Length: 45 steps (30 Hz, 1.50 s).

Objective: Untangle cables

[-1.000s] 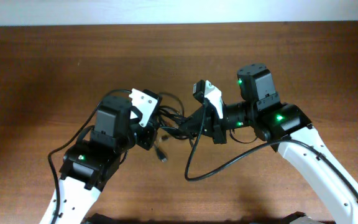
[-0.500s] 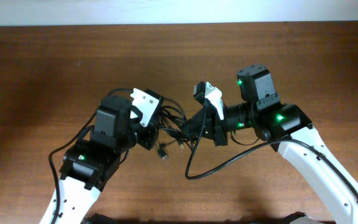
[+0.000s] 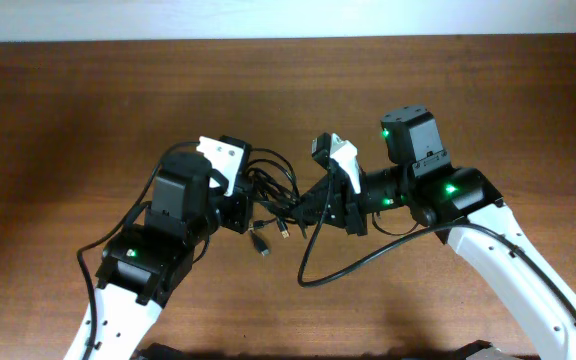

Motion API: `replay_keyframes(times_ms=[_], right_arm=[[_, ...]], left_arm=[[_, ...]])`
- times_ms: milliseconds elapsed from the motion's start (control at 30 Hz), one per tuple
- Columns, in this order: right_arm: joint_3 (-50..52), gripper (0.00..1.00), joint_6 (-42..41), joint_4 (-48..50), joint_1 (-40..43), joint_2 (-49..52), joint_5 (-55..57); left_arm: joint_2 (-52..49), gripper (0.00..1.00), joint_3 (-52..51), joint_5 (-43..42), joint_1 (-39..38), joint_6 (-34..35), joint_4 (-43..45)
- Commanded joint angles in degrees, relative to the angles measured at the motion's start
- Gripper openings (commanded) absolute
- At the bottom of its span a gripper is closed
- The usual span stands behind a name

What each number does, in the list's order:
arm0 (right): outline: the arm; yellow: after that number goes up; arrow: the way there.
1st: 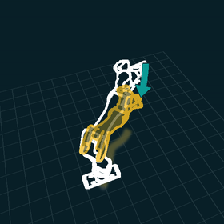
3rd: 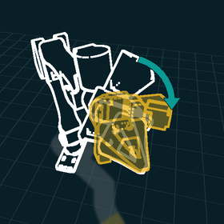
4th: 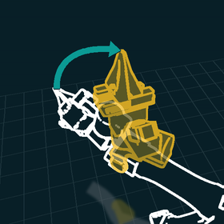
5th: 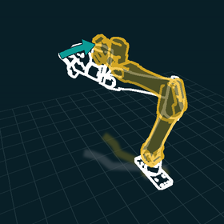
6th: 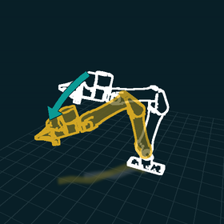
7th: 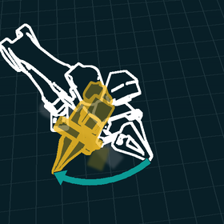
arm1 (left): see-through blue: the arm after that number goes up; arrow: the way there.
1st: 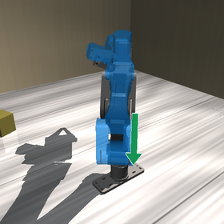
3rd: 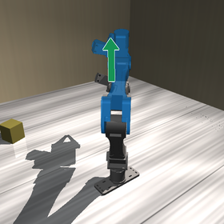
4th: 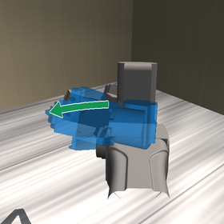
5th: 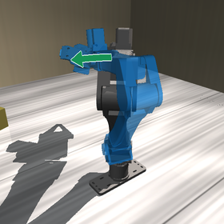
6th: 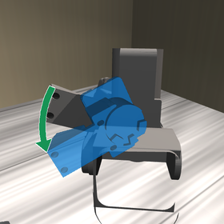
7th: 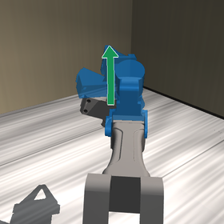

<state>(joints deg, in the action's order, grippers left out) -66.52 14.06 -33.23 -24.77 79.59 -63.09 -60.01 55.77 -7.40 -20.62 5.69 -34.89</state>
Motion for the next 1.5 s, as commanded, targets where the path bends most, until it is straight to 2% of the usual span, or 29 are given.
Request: replay_keyframes(times_ms=[0,233,333,433,500,533,667,833,933,1000,1067,1133,1200,1300,1367,1433,1467], right_arm=[[-1.09,0.12,0.07,-0.24,0.07,-0.74,-0.72],[-1.09,0.12,0.07,-0.35,0.07,-0.74,-0.02],[-1.09,0.32,0.04,-1.36,0.07,-0.74,2.34],[-1.09,0.42,0.04,-1.79,0.07,-0.74,3.93],[-1.09,0.44,0.0,-2.23,0.07,-0.74,5.14],[-1.09,0.51,-0.59,-2.62,0.07,-0.74,6.4],[-1.09,0.57,-12.81,-3.15,0.07,-0.7,21.84],[-1.09,0.57,-19.71,-5.55,0.07,-0.7,33.68],[-1.09,0.58,-21.09,-6.03,0.07,-0.7,35.56],[-1.09,0.6,-25.11,-6.03,0.07,-0.7,38.29],[-1.09,0.61,-25.11,-6.03,0.04,-0.7,37.7],[-1.09,0.61,-22.75,-5.84,0.04,-0.7,33.0],[-1.09,0.61,-17.2,-5.51,0.04,-0.7,26.69],[-1.09,0.61,-17.0,-4.7,0.04,-0.7,24.7],[-1.09,0.61,-11.28,-3.5,0.04,-0.7,15.67],[-1.09,0.61,-10.4,-2.05,0.04,-0.7,12.92],[-1.09,0.54,-10.4,-1.95,0.07,-0.7,12.94]], left_arm=[[0.15,0.0,0.33,1.03,0.15,2.03,0.59],[0.57,0.0,0.33,0.98,0.15,2.14,0.59],[2.67,0.0,0.33,1.03,0.15,2.47,0.63],[4.92,0.0,0.33,1.05,0.15,2.47,0.61],[6.01,0.0,0.33,1.09,0.15,2.45,0.63],[6.64,0.0,0.33,1.11,0.15,2.45,0.63],[8.83,0.0,0.33,1.27,0.15,2.45,0.63],[9.9,0.0,0.33,1.27,0.15,2.45,0.9],[9.9,0.0,0.33,2.34,0.15,2.47,1.09],[9.9,0.0,0.33,2.8,0.15,2.47,1.14],[9.9,0.0,0.33,2.99,0.15,2.93,1.29],[9.9,0.0,0.33,8.22,0.15,9.25,1.31],[9.9,0.0,0.33,8.63,0.15,13.55,1.44],[9.9,0.0,0.33,2.43,0.15,15.96,2.12],[9.84,0.0,0.33,0.66,0.15,17.35,2.34],[9.77,0.0,0.33,-1.84,0.15,18.29,2.58],[9.79,0.0,0.33,-2.51,0.15,18.29,2.56]])
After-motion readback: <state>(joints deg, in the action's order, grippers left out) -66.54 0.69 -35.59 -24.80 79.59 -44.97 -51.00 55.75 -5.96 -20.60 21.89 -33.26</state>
